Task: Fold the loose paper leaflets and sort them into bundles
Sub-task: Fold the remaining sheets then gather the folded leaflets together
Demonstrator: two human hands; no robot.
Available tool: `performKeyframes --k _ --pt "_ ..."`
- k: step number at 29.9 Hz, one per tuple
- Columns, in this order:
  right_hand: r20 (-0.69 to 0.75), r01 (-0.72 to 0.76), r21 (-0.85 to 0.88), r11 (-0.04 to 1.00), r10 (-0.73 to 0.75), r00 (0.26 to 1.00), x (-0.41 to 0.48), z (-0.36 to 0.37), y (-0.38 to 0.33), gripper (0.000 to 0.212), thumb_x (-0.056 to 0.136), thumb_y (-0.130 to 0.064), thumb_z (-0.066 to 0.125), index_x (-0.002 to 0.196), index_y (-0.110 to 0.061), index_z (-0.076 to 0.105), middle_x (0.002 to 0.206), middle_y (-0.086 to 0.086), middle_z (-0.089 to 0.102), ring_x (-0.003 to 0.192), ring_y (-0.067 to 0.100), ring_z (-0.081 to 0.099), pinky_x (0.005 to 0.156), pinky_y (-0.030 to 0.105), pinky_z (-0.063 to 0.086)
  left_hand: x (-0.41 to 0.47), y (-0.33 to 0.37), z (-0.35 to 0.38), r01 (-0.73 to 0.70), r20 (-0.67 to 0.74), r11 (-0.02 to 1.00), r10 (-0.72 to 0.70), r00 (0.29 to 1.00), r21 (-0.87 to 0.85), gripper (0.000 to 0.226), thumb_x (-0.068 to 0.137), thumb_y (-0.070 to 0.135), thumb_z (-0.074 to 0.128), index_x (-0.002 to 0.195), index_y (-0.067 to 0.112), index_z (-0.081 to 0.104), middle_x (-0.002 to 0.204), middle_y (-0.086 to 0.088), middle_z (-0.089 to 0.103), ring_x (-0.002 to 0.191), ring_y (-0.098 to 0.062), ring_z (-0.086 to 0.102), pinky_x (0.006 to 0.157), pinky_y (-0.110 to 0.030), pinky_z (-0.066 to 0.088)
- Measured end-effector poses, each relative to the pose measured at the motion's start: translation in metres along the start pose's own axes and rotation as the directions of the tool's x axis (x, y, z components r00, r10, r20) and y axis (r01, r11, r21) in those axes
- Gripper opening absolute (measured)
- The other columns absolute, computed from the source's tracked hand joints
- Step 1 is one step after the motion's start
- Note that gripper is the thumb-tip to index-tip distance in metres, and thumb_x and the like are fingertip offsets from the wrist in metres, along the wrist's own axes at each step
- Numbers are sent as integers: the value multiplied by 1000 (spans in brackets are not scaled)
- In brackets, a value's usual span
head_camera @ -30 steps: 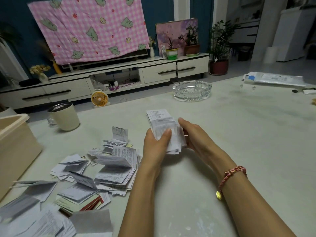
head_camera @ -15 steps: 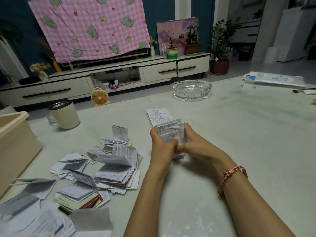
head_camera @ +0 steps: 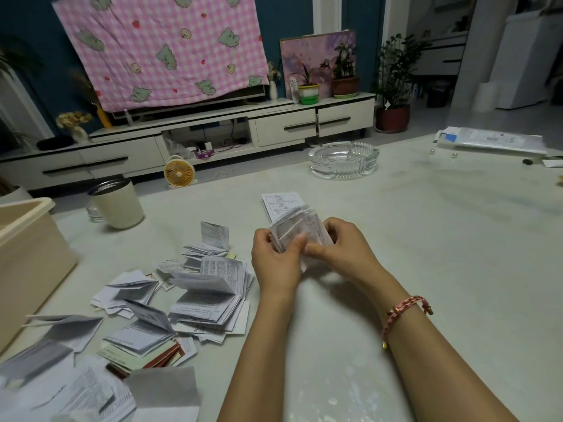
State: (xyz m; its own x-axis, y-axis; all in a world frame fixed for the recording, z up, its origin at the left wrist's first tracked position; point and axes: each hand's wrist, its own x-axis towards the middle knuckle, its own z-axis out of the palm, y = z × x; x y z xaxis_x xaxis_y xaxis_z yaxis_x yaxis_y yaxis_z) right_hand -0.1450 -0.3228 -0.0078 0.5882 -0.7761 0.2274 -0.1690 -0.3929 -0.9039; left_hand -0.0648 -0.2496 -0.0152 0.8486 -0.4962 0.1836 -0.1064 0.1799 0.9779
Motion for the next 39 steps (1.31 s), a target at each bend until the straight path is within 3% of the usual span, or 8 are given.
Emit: performKeyframes --k 7,11,16,20,23,27,32,39 --pt "158 -223 577 786 161 974 -10 6 -15 20 76 7 65 90 -7 63 83 11 68 76 24 65 68 30 54 -7 18 0 77 -58 967 -93 994 -242 29 75 -5 71 76 15 49 73 -3 60 62 -13 57 61 -24 53" --pt "171 -172 554 814 90 981 -22 9 -33 35 83 6 60 115 -6 57 99 12 68 80 22 66 62 29 57 -18 31 -6 101 -102 929 -146 984 -357 26 78 -3 70 78 14 49 77 -2 61 70 -16 60 68 -27 53" --pt "154 -188 608 771 118 981 -52 -2 -65 26 87 5 54 111 -3 60 92 10 69 69 15 68 59 27 55 -30 79 -23 30 -37 966 -22 999 256 21 79 21 71 89 14 54 91 -4 62 85 -22 59 74 -31 53" --pt "150 -195 594 780 131 980 -65 -1 -104 21 87 7 52 103 -6 57 97 15 68 79 28 68 66 35 60 -19 121 -89 -173 196 782 66 978 598 25 87 39 60 98 16 61 114 -6 61 112 -24 51 95 -40 44" --pt "196 -221 535 816 135 971 -76 15 -128 23 87 7 53 107 -5 55 102 20 66 86 34 66 64 35 59 -12 147 -168 -297 136 511 329 934 806 36 91 37 54 119 13 56 127 -7 53 123 -24 41 102 -37 32" --pt "294 -292 455 841 168 941 -85 61 -157 30 86 6 56 115 0 52 106 25 64 95 38 65 73 42 57 2 158 -280 -115 86 95 266 960 989 59 90 45 52 136 9 38 139 -12 41 132 -30 31 111 -42 22" --pt "359 -319 384 866 179 916 -98 96 -176 25 84 6 59 108 0 55 111 27 62 99 39 62 84 48 54 20 141 -322 26 -25 -64 19 1000 998 51 92 49 48 124 9 45 122 -10 55 113 -28 50 104 -43 32" --pt "441 -320 376 870 137 887 -111 82 -189 19 86 5 57 100 -8 56 106 20 66 97 33 65 77 39 57 32 134 -346 11 2 -76 162 987 997 11 95 15 43 102 15 51 108 -8 61 99 -25 55 88 -36 37"
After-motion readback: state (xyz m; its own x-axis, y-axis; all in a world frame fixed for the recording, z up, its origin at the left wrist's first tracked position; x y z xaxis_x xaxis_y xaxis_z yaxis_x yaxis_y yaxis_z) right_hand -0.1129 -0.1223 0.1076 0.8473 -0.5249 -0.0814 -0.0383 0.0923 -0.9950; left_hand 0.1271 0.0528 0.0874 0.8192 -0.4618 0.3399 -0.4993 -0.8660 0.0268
